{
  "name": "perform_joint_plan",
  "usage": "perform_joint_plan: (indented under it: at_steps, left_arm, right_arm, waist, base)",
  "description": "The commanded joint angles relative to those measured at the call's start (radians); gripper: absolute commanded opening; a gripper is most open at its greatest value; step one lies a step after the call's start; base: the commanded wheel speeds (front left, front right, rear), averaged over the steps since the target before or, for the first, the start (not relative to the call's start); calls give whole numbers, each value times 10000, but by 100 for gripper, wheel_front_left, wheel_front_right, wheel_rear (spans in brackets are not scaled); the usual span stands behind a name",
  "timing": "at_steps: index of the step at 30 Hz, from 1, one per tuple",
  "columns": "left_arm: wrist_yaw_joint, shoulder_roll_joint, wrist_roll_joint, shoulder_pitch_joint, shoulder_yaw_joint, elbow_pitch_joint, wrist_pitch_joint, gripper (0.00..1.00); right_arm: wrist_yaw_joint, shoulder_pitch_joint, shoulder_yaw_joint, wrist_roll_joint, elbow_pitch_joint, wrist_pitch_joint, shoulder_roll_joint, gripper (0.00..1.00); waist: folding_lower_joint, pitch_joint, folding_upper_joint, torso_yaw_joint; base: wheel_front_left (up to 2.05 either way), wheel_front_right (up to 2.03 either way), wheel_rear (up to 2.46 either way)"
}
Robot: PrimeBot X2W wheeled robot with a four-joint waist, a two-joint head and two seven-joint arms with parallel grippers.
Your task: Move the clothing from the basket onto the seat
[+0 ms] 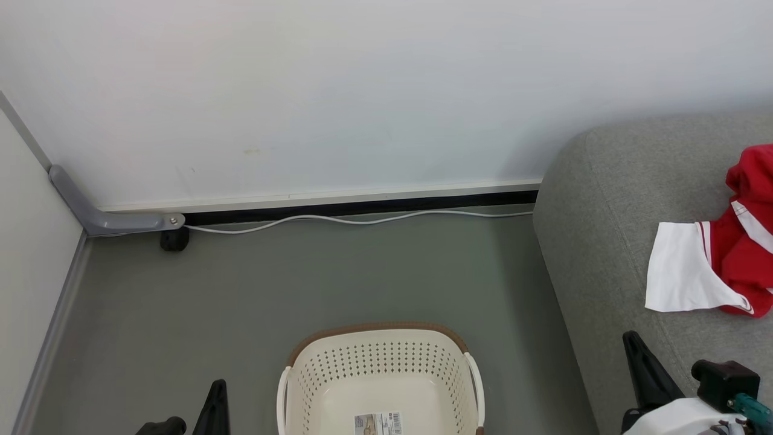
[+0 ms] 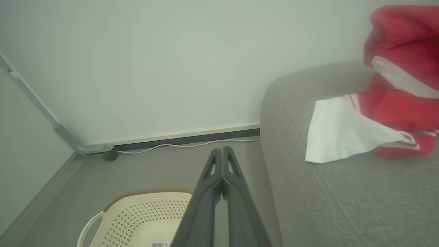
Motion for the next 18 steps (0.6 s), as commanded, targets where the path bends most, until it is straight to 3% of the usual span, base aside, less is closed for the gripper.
perform_joint_plan:
  at_steps: [1,18]
  left_arm:
    - [-90,71,-294,-262,103,-252,86,0]
    - [-375,89,-2100,-517,358,-352,568,0]
  right_arm:
    - [1,-328,-165,319,-298,76,-138,0]
    - [5,-365,-523,2023,-509,574,56,0]
  waist:
    - [19,-8,-1,8]
    - [0,32,-1,58]
  base:
    - [0,0,0]
    - [0,0,0]
